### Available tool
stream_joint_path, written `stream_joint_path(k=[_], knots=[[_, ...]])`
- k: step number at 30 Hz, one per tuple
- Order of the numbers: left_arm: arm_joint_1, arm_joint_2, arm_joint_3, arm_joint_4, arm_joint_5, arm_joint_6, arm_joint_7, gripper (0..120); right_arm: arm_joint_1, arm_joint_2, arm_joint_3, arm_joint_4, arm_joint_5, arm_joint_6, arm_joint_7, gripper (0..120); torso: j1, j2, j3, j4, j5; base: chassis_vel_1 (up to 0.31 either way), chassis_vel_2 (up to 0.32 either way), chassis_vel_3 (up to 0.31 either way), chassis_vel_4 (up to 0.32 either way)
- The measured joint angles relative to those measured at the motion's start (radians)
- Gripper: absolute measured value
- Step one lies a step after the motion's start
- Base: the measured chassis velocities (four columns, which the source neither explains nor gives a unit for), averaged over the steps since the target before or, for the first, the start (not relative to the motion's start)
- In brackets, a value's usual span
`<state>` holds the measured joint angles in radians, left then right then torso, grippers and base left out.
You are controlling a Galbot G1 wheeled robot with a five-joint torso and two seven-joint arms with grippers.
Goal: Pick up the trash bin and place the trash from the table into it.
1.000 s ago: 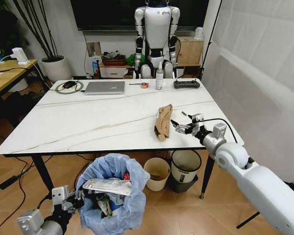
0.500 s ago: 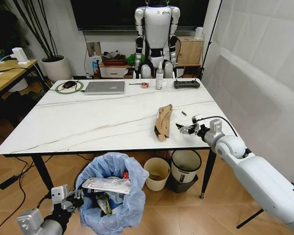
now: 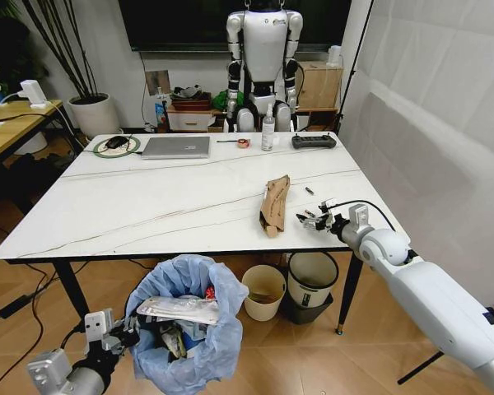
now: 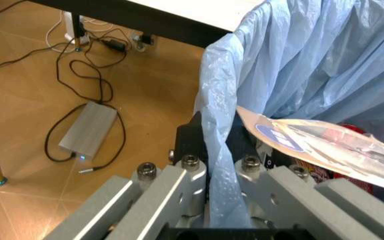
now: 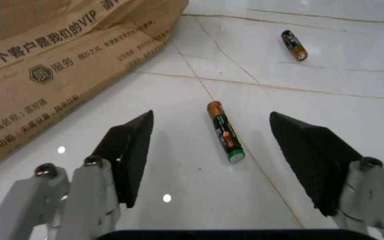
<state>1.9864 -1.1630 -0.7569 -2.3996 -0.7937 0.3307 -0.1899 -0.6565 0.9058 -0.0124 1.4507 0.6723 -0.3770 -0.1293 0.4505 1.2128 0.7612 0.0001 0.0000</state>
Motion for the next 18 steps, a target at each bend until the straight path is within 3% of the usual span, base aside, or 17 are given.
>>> stream_joint_path(k=[18], knots=[[-0.012,0.008,0.002,0.006,-0.013,0.002,-0.005,0,-0.012,-0.015,0.003,-0.002,0.012,-0.009,-0.009,5,0.0,0.0,0.0,0.0,-0.0001,0.0,0.0,0.0,0.0]])
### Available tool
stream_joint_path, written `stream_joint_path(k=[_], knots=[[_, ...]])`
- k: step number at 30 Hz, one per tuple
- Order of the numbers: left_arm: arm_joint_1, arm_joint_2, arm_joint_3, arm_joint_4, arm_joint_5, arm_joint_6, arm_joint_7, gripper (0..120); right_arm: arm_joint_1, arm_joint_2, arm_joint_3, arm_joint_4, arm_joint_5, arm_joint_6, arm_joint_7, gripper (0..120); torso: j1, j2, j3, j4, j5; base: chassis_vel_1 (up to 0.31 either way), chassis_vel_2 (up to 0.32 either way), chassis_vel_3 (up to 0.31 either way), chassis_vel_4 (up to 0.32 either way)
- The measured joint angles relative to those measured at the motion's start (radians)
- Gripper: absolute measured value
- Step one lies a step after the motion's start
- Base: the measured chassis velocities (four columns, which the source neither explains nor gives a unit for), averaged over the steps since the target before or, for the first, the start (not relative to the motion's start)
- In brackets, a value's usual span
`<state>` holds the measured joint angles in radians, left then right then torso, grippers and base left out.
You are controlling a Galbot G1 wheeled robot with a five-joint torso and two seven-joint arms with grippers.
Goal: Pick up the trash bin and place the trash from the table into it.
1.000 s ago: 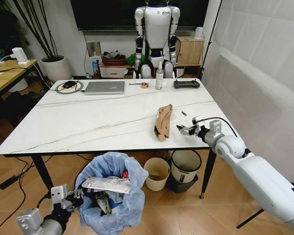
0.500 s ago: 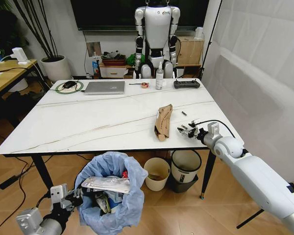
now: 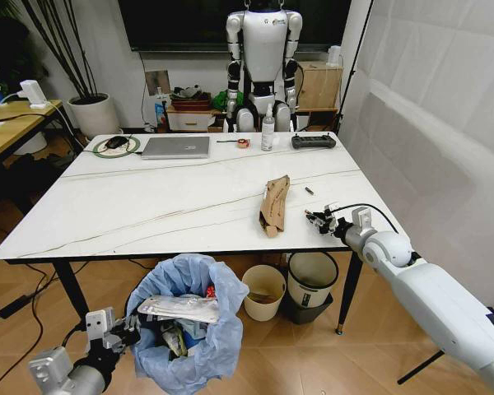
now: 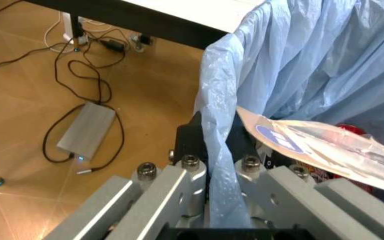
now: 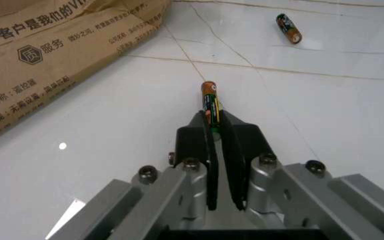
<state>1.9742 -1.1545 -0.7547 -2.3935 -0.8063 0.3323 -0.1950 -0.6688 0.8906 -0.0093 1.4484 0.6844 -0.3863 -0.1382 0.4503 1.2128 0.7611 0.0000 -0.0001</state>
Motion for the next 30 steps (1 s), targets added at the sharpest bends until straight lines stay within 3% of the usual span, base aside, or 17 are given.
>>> stream_joint_path(k=[2,8,13,15,19,21,26,30], knots=[[-0.001,0.001,0.0,0.0,-0.003,0.0,-0.001,0,0.0,0.002,-0.003,0.0,0.0,0.0,-0.001,0,0.0,0.0,0.0,-0.0001,-0.0001,0.0,0.0,0.0,0.0],[-0.004,0.001,0.001,0.002,-0.006,0.001,-0.002,0,0.002,0.0,0.005,0.015,0.01,0.004,-0.014,0,0.0,0.0,0.0,0.0001,0.0005,0.0,0.0,0.0,0.0],[-0.004,0.001,0.004,0.002,-0.008,0.001,-0.002,0,0.001,-0.05,0.047,0.165,0.101,0.02,-0.042,0,0.0,0.0,0.0,0.0,0.0003,0.0,0.0,0.0,0.0],[-0.004,0.001,0.004,0.002,-0.008,0.001,-0.002,0,0.001,-0.05,0.047,0.165,0.101,0.02,-0.042,0,0.0,0.0,0.0,0.0,0.0003,0.0,0.0,0.0,0.0],[-0.003,-0.004,0.007,-0.003,-0.008,0.003,-0.003,0,0.003,-0.115,0.053,0.386,0.171,0.056,-0.097,0,0.0,0.0,0.0,0.0003,-0.0002,0.0,0.0,0.0,0.0],[-0.002,-0.006,0.007,-0.005,-0.008,0.003,-0.003,0,0.002,-0.128,0.045,0.422,0.179,0.062,-0.11,0,0.0,0.0,0.0,0.0001,-0.0005,0.0,0.0,0.0,0.0],[0.009,-0.014,0.007,-0.021,-0.007,0.004,-0.004,0,-0.026,-0.205,-0.068,0.623,0.193,0.1,-0.176,0,0.0,0.0,0.0,-0.0001,-0.0003,0.0,0.0,0.0,0.0],[0.012,-0.019,0.007,-0.029,-0.005,0.004,-0.005,0,-0.021,-0.203,-0.159,0.683,0.187,0.113,-0.186,0,0.0,0.0,0.0,-0.0002,0.0001,0.0,0.0,0.0,0.0]])
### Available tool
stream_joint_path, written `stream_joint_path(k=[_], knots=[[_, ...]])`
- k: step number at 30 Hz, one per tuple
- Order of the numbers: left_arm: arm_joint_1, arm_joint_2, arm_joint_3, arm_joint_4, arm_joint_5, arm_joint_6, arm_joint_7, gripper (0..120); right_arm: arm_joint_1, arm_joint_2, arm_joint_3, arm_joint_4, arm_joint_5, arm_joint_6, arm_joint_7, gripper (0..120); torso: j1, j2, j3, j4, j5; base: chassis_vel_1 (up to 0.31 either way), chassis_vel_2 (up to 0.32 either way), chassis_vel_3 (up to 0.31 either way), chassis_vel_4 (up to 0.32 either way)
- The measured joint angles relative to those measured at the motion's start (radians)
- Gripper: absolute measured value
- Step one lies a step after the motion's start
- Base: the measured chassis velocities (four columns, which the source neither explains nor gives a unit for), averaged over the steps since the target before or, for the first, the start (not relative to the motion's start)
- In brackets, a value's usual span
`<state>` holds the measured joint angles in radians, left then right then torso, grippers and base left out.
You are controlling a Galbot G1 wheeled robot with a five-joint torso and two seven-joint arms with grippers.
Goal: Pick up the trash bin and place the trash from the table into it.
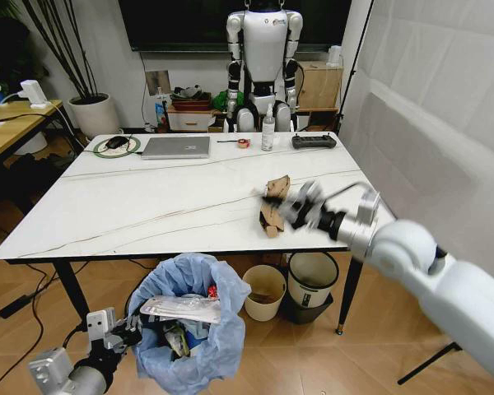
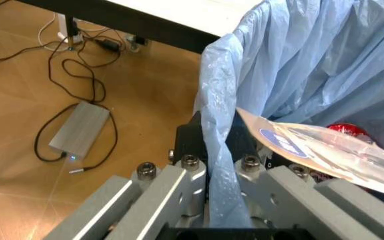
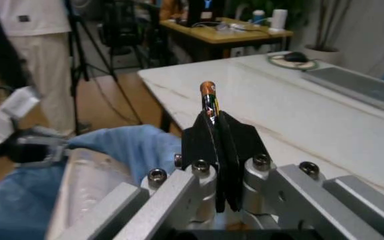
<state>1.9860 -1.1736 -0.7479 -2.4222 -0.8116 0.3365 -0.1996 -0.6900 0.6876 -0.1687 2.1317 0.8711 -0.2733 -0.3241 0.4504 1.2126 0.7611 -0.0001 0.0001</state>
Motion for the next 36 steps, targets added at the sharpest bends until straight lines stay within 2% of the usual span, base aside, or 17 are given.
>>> stream_joint_path(k=[3,12,18,27,36], knots=[[0.004,-0.001,0.0,-0.007,0.0,0.001,0.0,0,0.032,0.03,-0.091,0.006,-0.017,0.02,-0.006,0,0.0,0.0,0.0,0.0003,-0.0003,0.0,0.0,0.0,0.0],[0.011,0.004,0.011,-0.014,0.002,0.004,0.003,0,0.14,0.109,-0.244,-0.085,-0.032,0.059,-0.042,0,0.0,0.0,0.0,0.0003,-0.0003,0.0,0.0,0.0,0.0],[0.001,0.007,0.014,-0.013,-0.005,0.006,0.004,0,0.159,0.149,-0.285,-0.147,-0.054,0.081,-0.071,0,0.0,0.0,0.0,0.0004,-0.0003,0.0,0.0,0.0,0.0],[-0.007,0.009,0.016,-0.011,-0.013,0.01,0.004,0,0.154,0.149,-0.298,-0.164,-0.071,0.089,-0.08,0,0.0,0.0,0.0,0.0002,-0.0002,0.0,0.0,0.0,0.0],[-0.008,0.009,0.015,-0.009,-0.012,0.01,0.003,0,0.135,0.131,-0.273,-0.143,-0.078,0.086,-0.081,34,0.0,0.0,0.0,0.0002,-0.0002,0.0,0.0,0.0,0.0]])
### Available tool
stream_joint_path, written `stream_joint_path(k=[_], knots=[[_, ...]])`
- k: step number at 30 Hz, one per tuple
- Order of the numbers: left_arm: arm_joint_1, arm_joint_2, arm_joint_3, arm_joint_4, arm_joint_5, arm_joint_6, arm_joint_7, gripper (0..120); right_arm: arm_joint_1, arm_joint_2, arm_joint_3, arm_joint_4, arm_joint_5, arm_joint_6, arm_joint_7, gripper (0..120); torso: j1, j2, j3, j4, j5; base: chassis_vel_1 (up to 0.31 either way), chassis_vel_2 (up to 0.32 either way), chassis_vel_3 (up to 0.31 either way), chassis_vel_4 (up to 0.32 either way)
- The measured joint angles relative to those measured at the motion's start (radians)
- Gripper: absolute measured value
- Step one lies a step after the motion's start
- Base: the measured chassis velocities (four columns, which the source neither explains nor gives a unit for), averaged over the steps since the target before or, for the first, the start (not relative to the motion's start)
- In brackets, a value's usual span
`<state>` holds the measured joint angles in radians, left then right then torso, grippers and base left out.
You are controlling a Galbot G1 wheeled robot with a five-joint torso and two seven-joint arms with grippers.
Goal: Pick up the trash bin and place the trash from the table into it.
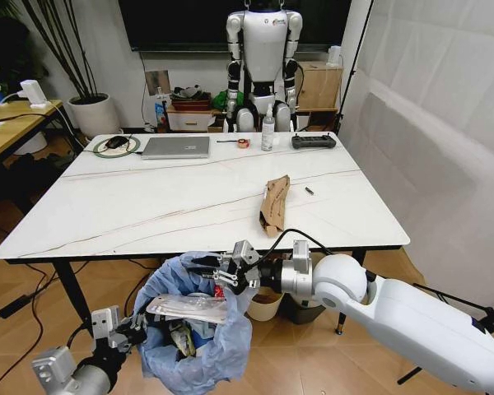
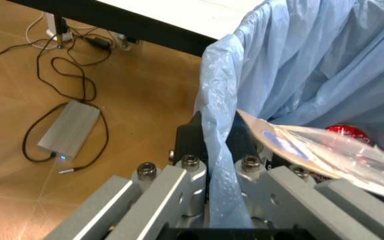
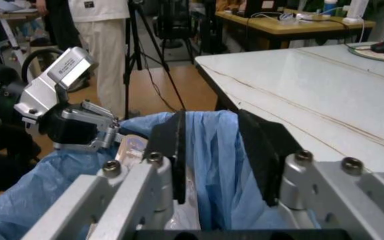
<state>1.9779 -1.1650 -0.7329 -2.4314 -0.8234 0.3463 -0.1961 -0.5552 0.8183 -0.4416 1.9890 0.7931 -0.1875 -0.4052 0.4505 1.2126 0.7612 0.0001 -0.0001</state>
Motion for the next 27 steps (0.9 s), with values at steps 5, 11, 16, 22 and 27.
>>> stream_joint_path(k=[5,11,16,22,27], knots=[[-0.001,-0.001,0.0,0.004,0.002,0.0,0.0,0,-0.008,0.002,0.043,0.016,0.01,0.0,0.012,50,0.0,0.0,0.0,-0.0001,0.0,0.0,0.0,0.0,0.0],[-0.001,-0.005,0.001,0.011,0.008,0.0,0.003,0,0.026,0.041,0.127,-0.015,0.059,0.0,0.121,69,0.0,0.0,0.0,0.0,0.0,0.0,0.0,0.0,0.0],[0.001,-0.011,0.002,0.01,0.012,-0.001,0.004,0,0.063,0.082,0.206,-0.093,0.068,-0.05,0.304,89,0.0,0.0,0.0,0.0002,0.0,0.0,0.0,0.0,0.0],[0.013,-0.004,-0.012,0.006,0.013,-0.005,0.009,0,0.063,0.132,0.337,-0.323,0.013,-0.216,0.504,100,0.0,0.0,0.0,0.0,0.0002,0.0,0.0,0.0,0.0],[0.011,0.001,-0.016,0.004,0.004,-0.005,0.009,0,0.051,0.145,0.394,-0.46,-0.046,-0.244,0.433,100,0.0,0.0,0.0,-0.0004,0.0003,0.0,0.0,0.0,0.0]])
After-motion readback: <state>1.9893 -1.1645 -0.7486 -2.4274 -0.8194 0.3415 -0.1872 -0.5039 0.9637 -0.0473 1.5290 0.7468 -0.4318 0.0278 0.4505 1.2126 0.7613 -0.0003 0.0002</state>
